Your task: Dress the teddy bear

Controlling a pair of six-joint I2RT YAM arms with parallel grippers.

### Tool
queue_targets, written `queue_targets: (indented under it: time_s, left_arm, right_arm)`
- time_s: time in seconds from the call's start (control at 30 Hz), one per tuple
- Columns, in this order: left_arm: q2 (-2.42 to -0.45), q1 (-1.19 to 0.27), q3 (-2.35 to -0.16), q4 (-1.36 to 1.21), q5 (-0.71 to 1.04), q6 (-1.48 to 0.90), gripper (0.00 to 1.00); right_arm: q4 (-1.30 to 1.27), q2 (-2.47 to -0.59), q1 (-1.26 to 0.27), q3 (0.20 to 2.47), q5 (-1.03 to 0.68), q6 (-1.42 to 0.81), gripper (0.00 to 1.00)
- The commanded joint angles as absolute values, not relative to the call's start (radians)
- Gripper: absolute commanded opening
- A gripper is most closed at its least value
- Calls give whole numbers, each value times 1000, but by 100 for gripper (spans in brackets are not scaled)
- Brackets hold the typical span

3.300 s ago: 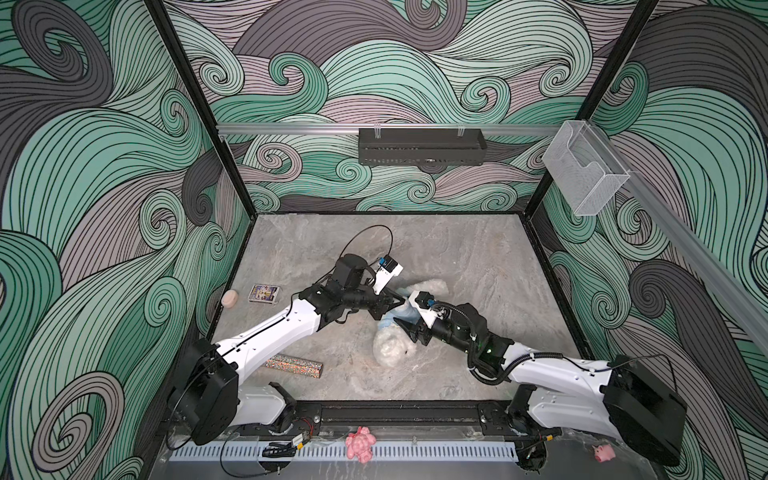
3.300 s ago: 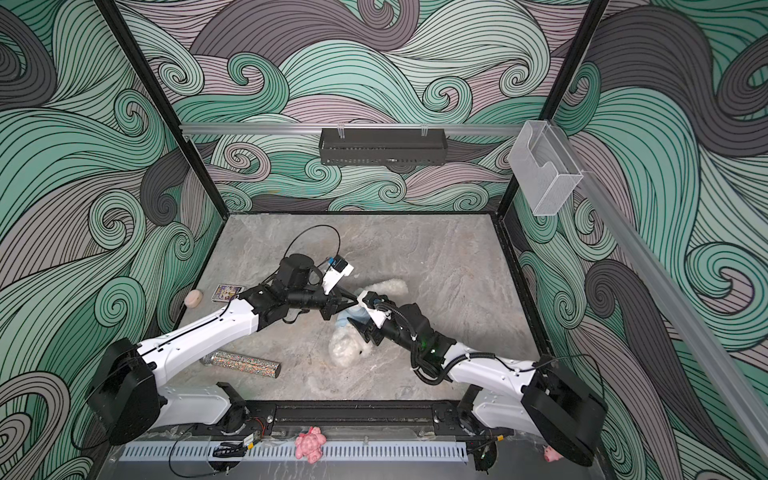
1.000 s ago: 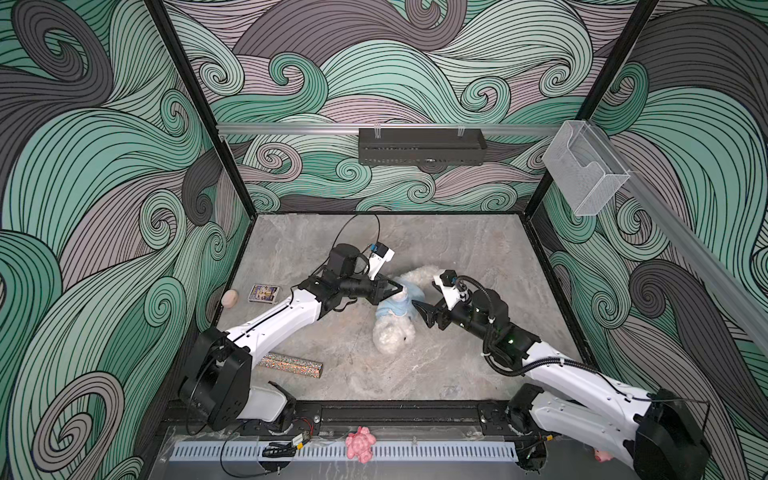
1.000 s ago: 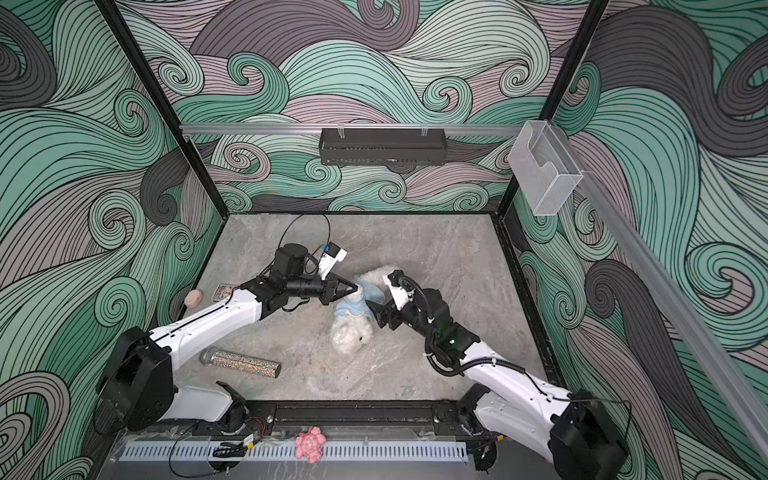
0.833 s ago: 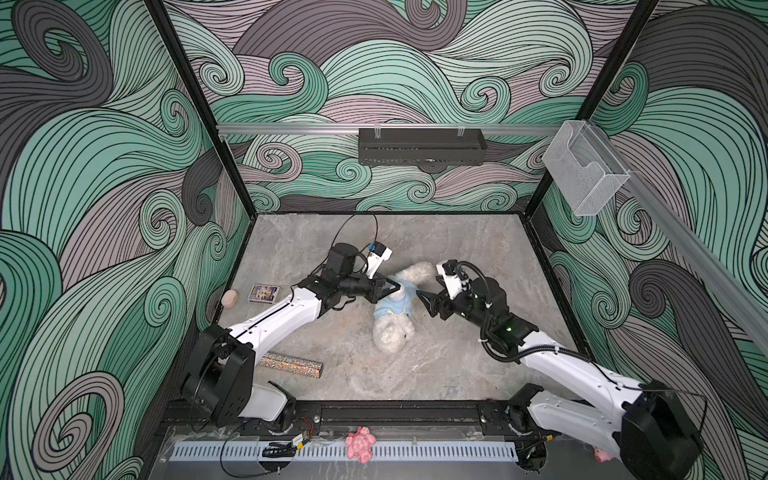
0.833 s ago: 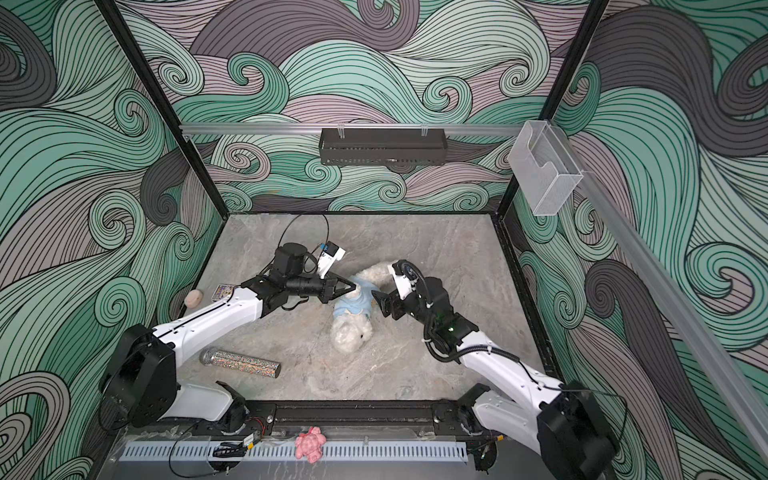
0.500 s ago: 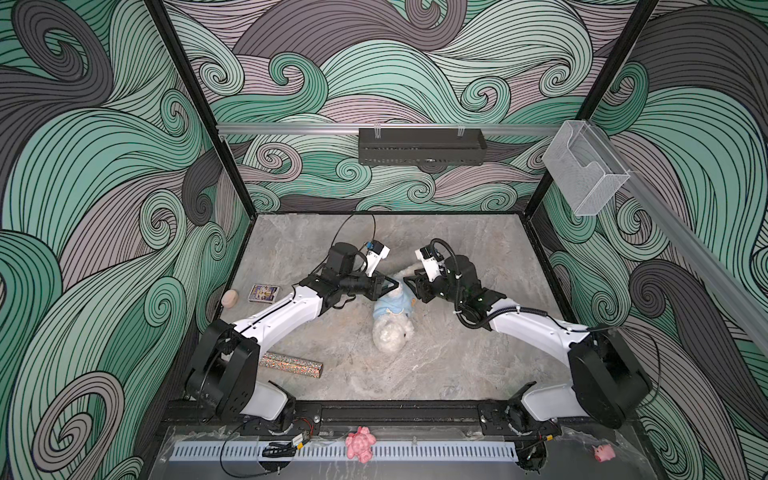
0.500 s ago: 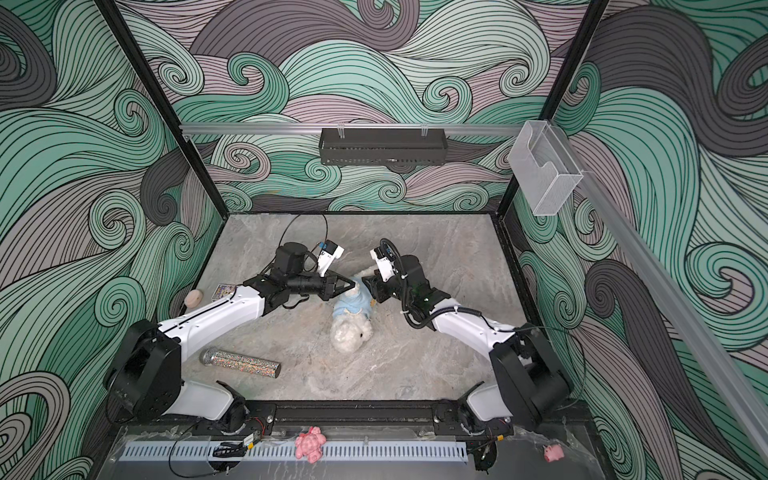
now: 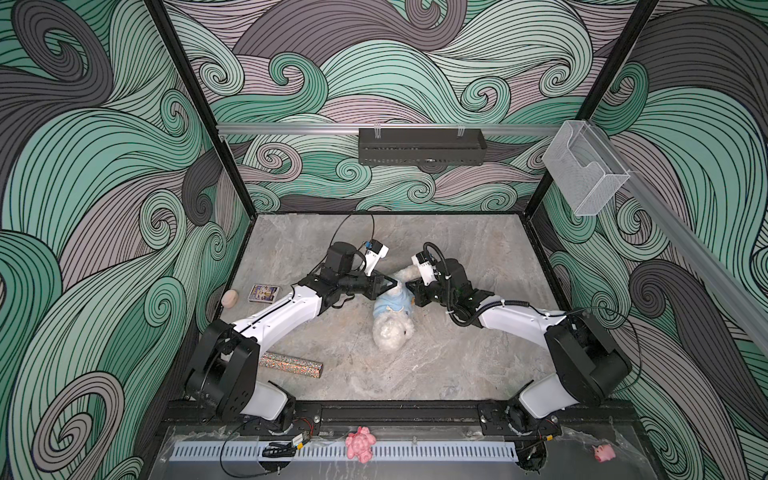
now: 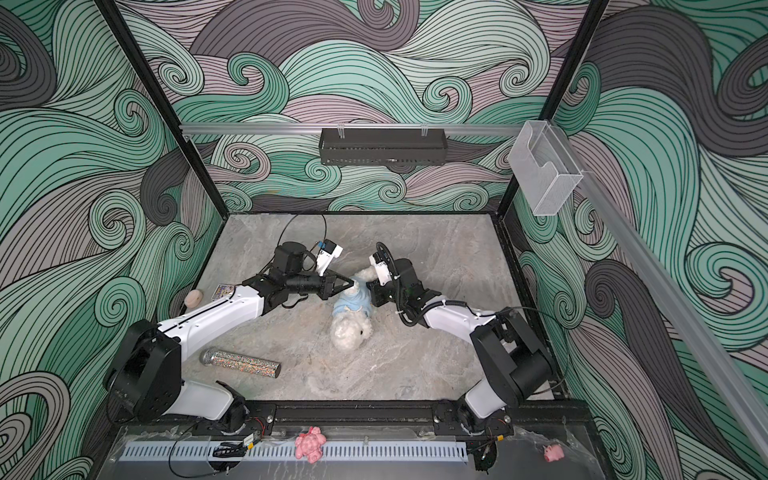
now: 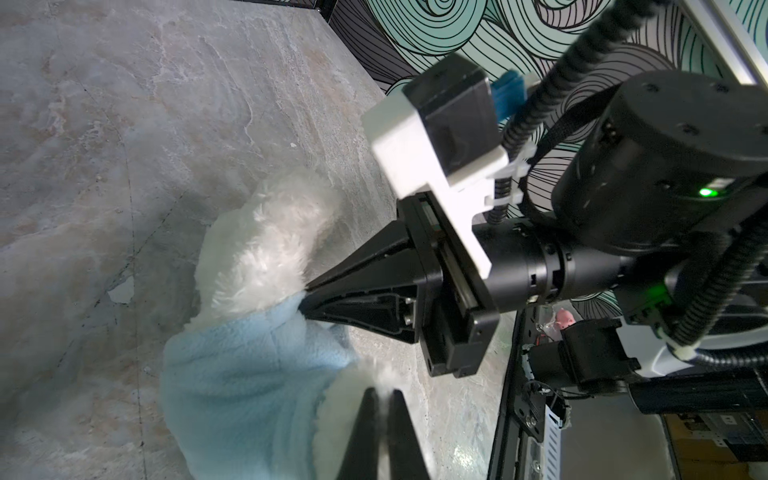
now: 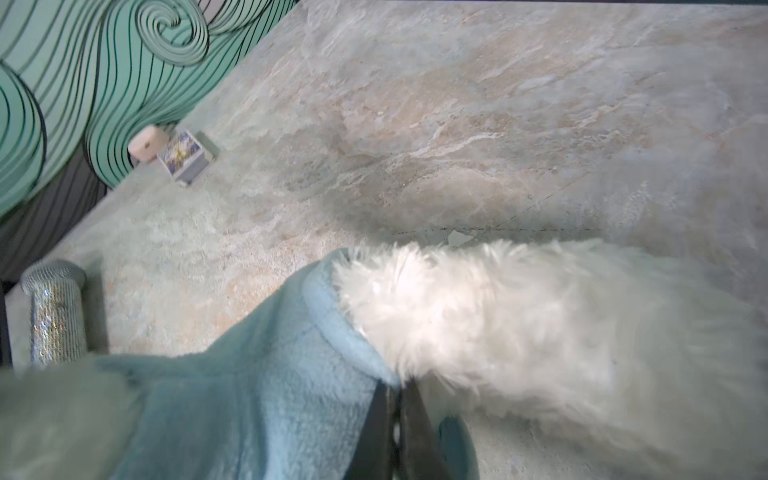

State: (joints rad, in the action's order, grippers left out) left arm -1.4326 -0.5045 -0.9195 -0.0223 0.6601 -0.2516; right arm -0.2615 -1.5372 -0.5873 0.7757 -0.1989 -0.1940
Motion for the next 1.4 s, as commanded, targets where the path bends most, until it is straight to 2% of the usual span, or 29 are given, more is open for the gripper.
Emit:
queue_targets:
  time_s: [0.0,0.23,0.33,0.47,0.63,0.7,0.83,0.97,1.1,1.23,1.3,1.37]
  left_arm:
    - [-1371,-497,-926,-39,652,-221,0]
    - [-1359,-495,-931,26,650,-168,0]
    - [-1357,-495,-930,29,653,-152,0]
    - [-1334,-503,-937,53,559,-113,0]
    - [-1342,-590,-952,68,449,-66,0]
    - [-1376,-664,-939,19,390,-88,5]
    - [-1502,-830,-930,-160,302,-205,27]
    - [-1554,-935,-960,-268,316,-236,46]
    - [-1478,-940,-958,-226,281,-239,54]
    - [-1318,-936,-874,-156,20,-283,59]
    - [-1271,-935,-829,-130,-72,-297,68]
    - [-1270,-934,-805,-117,-96,-297,70]
  right_arm:
    - [-218,-1507,-544,761,-80,-239,3]
    - [-229,-1489,-487,750,-97,-314,5]
    - [-290,-1491,-480,743,-190,-318,15]
    - [-356,-1475,-481,728,-317,-323,30]
    - [-248,-1347,-474,713,-230,-253,40]
    - [-185,-1294,-463,713,-154,-218,44]
    - [-79,-1217,-393,705,-28,-217,49]
    - [-71,-1137,-297,655,-30,-272,51]
    - [-106,-1079,-290,620,-125,-248,51]
    - [-157,-1096,-326,602,-290,-242,51]
    - [-132,-1117,-368,606,-310,-228,51]
    - [-114,-1129,-403,592,-293,-229,51]
